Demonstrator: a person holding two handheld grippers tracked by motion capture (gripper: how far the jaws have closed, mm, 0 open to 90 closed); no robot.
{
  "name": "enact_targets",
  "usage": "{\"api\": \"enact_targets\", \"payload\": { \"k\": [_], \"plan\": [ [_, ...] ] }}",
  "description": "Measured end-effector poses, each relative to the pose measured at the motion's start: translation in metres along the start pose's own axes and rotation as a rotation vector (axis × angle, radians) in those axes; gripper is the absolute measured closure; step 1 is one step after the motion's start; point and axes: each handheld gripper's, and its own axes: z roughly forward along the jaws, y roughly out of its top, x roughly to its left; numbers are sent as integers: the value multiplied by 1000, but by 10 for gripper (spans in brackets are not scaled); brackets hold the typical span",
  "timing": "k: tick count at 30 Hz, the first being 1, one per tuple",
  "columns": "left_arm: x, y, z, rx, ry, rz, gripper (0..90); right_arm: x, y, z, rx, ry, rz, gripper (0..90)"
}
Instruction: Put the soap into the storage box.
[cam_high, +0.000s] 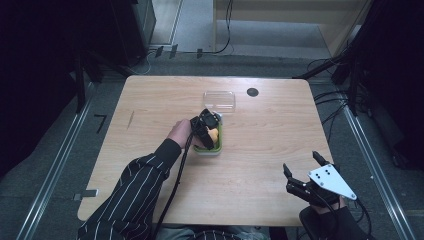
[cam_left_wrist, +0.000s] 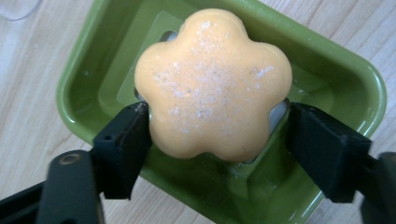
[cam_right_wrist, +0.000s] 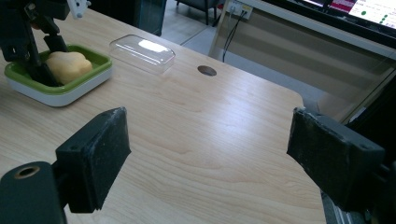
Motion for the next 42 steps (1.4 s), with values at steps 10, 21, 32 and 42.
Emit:
{"api": "enact_targets", "payload": {
  "k": [10, 21, 32, 42],
  "plan": [
    [3, -3, -14, -11, 4, -18, 100, 2, 1, -3, 1, -1, -7, 134],
    [-1, -13, -28, -4, 6, -53, 37, 1, 0, -4, 3, -5, 1, 134],
    [-10, -30, -41, 8, 8, -58, 11, 3, 1, -3, 4, -6, -6, 133],
    [-22, -52, -44, 26, 3, -71, 1, 3, 1, -3, 2, -5, -11, 134]
  ]
}}
